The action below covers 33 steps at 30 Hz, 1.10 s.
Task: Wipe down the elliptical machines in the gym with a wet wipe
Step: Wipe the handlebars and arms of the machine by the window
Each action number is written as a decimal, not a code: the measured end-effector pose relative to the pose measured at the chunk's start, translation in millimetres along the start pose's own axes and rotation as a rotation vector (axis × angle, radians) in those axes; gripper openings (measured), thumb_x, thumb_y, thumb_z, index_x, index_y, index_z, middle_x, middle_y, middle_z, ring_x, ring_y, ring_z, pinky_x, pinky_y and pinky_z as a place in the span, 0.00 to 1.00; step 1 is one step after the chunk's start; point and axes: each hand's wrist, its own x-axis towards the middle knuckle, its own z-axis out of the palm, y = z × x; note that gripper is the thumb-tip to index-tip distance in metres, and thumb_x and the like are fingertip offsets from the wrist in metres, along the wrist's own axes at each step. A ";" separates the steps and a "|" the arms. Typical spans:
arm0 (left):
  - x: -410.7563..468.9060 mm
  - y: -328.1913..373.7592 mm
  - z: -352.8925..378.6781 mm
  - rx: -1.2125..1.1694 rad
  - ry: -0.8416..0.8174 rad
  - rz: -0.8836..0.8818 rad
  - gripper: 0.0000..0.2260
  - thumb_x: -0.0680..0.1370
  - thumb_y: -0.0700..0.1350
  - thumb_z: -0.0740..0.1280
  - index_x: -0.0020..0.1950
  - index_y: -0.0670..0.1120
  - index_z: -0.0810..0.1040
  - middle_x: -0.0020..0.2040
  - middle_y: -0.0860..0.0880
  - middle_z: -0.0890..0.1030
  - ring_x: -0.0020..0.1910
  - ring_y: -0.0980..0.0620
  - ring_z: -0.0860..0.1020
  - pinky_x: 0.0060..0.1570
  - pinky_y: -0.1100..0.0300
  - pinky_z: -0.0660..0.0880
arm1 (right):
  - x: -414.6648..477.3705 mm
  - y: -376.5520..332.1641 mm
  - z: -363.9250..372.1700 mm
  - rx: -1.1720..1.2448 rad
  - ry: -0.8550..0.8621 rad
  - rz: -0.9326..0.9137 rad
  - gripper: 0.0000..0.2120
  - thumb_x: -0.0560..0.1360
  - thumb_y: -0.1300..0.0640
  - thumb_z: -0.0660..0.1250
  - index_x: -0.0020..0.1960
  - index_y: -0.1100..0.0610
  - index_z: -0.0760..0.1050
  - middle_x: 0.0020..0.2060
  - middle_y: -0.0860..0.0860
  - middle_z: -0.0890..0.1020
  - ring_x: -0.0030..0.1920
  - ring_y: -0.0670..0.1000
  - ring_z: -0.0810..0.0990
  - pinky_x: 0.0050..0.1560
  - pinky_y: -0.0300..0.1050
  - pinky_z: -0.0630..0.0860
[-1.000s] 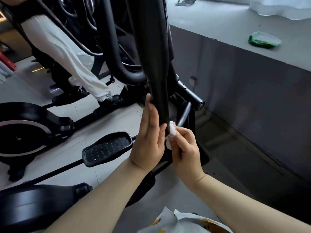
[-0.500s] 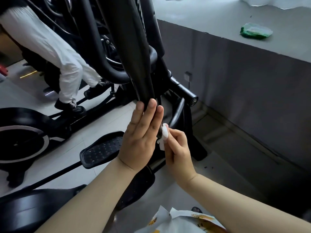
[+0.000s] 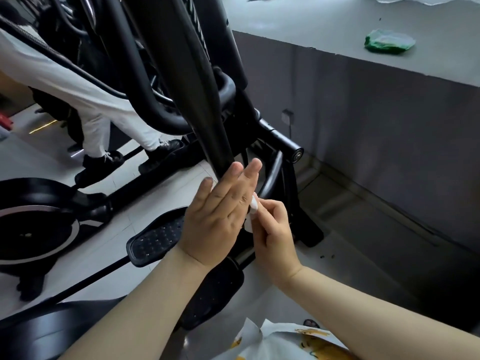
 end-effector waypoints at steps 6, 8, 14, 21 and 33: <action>38.4 -31.1 -10.1 -0.119 0.140 -0.086 0.21 0.87 0.44 0.55 0.80 0.42 0.60 0.84 0.52 0.48 0.82 0.52 0.44 0.81 0.51 0.41 | 25.6 -43.5 0.8 0.085 0.097 -0.131 0.16 0.83 0.62 0.62 0.68 0.67 0.76 0.51 0.56 0.75 0.55 0.51 0.76 0.59 0.44 0.76; 37.9 -30.5 -11.2 -0.146 0.144 -0.083 0.21 0.87 0.43 0.55 0.80 0.41 0.60 0.84 0.52 0.49 0.82 0.51 0.44 0.81 0.51 0.42 | 21.5 -35.8 0.9 0.068 0.100 -0.124 0.17 0.84 0.58 0.61 0.67 0.67 0.77 0.52 0.54 0.75 0.55 0.49 0.76 0.58 0.42 0.75; 27.3 -22.6 -9.9 -0.206 0.149 -0.105 0.20 0.87 0.42 0.55 0.79 0.40 0.60 0.84 0.52 0.49 0.83 0.51 0.45 0.81 0.51 0.44 | 20.5 -33.4 -8.1 0.077 0.051 -0.119 0.15 0.84 0.58 0.61 0.64 0.66 0.79 0.53 0.55 0.75 0.55 0.50 0.77 0.56 0.42 0.76; 25.1 -18.7 -12.4 -0.247 0.138 -0.147 0.20 0.87 0.42 0.56 0.78 0.39 0.62 0.84 0.52 0.49 0.83 0.51 0.45 0.81 0.51 0.46 | 21.1 -26.4 1.7 0.052 0.032 -0.139 0.15 0.84 0.60 0.61 0.64 0.68 0.78 0.55 0.56 0.73 0.53 0.50 0.76 0.54 0.42 0.76; -2.9 -0.6 -7.1 -0.157 -0.030 -0.104 0.23 0.83 0.39 0.63 0.78 0.41 0.66 0.84 0.50 0.49 0.83 0.47 0.41 0.81 0.49 0.43 | 5.7 32.9 -11.4 -0.086 -0.218 0.056 0.20 0.85 0.53 0.55 0.74 0.56 0.71 0.56 0.49 0.70 0.58 0.46 0.73 0.62 0.32 0.70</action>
